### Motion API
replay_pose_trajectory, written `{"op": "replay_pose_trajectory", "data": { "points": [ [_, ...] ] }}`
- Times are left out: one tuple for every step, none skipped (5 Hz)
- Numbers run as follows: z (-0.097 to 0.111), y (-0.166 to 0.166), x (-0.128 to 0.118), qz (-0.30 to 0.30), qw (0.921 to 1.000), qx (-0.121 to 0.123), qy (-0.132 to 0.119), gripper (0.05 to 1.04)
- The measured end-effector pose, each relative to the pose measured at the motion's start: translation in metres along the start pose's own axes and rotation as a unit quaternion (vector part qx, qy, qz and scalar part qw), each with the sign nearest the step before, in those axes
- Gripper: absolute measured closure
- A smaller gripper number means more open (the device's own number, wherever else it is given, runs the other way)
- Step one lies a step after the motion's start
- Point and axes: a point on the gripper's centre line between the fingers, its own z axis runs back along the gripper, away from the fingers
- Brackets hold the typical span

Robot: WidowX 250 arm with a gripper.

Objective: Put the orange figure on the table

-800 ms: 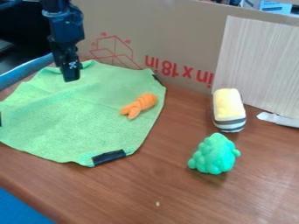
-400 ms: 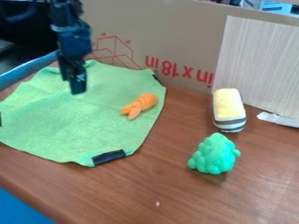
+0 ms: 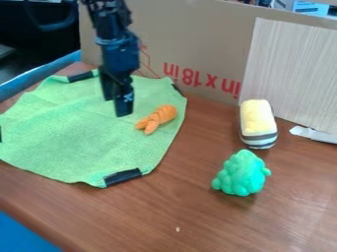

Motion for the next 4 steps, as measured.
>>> {"op": "replay_pose_trajectory", "data": {
  "points": [
    [0.001,-0.014,0.018,0.000,1.0000,0.003,-0.007,0.083],
    [0.001,-0.020,0.028,0.002,0.9998,0.011,-0.015,0.083],
    [-0.002,-0.019,0.039,0.012,0.9996,0.013,-0.020,0.083],
    [-0.009,-0.022,0.047,0.020,0.9997,0.008,-0.016,0.083]
  ]
}}
